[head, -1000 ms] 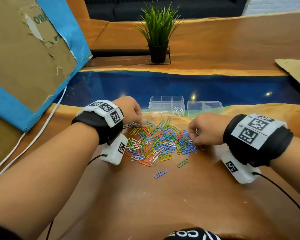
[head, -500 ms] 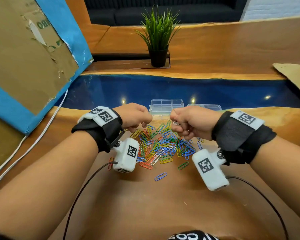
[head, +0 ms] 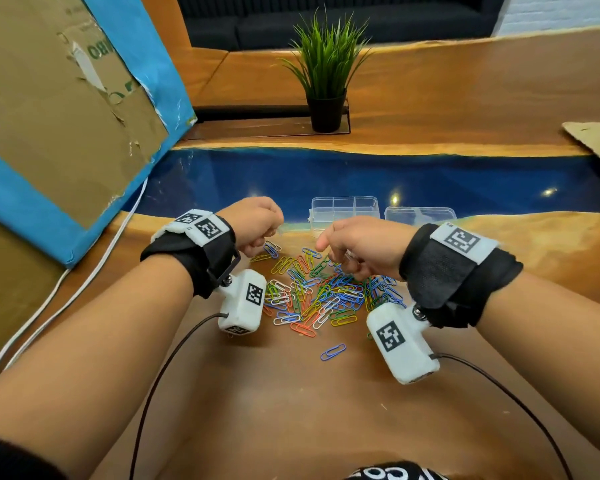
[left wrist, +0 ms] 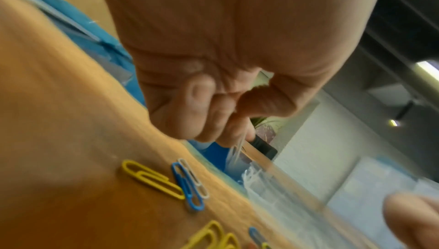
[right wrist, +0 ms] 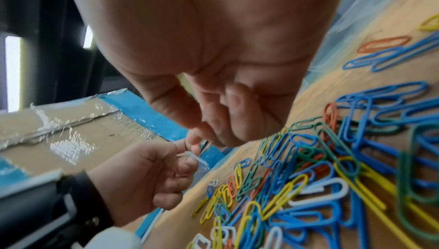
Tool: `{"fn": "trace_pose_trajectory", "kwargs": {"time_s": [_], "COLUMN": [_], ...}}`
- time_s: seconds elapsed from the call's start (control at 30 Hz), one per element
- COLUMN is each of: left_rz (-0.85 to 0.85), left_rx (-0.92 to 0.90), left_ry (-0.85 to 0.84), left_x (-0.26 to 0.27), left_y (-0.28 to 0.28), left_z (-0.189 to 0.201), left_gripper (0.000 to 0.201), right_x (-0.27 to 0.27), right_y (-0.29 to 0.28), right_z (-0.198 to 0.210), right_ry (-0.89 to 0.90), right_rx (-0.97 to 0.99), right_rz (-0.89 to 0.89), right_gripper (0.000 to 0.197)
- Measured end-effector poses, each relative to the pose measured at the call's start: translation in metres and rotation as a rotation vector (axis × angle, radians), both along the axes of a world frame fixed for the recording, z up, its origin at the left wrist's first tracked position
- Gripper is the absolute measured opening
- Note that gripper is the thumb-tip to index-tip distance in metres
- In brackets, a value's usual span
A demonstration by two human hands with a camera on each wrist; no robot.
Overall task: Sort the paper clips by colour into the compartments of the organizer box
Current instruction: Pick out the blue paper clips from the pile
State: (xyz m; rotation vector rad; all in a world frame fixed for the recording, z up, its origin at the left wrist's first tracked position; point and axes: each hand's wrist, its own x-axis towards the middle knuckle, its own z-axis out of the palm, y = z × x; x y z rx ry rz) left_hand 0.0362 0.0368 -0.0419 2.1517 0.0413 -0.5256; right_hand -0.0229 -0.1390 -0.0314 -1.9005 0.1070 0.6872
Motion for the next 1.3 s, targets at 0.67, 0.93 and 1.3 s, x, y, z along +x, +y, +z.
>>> {"fn": "trace_pose_trajectory", "kwargs": {"time_s": [0.67, 0.93, 1.3], "left_rz": [-0.419, -0.482, -0.403], "left_rx": [0.809, 0.883, 0.810], "left_ry": [-0.374, -0.392, -0.294], "left_x": [0.021, 0.012, 0.013], "left_y": [0.007, 0.002, 0.005], "left_z": [0.000, 0.002, -0.009], "left_gripper": [0.020, 0.023, 0.029], "right_x": [0.019, 0.048, 0.048], "right_y": [0.015, 0.077, 0.069], "right_z": [0.011, 0.005, -0.005], "right_ry": [-0.431, -0.594, -0.567], "right_rx": [-0.601, -0.941, -1.043], "right_rz": [0.277, 0.589, 0.703], "right_gripper": [0.020, 0.029, 0.032]}}
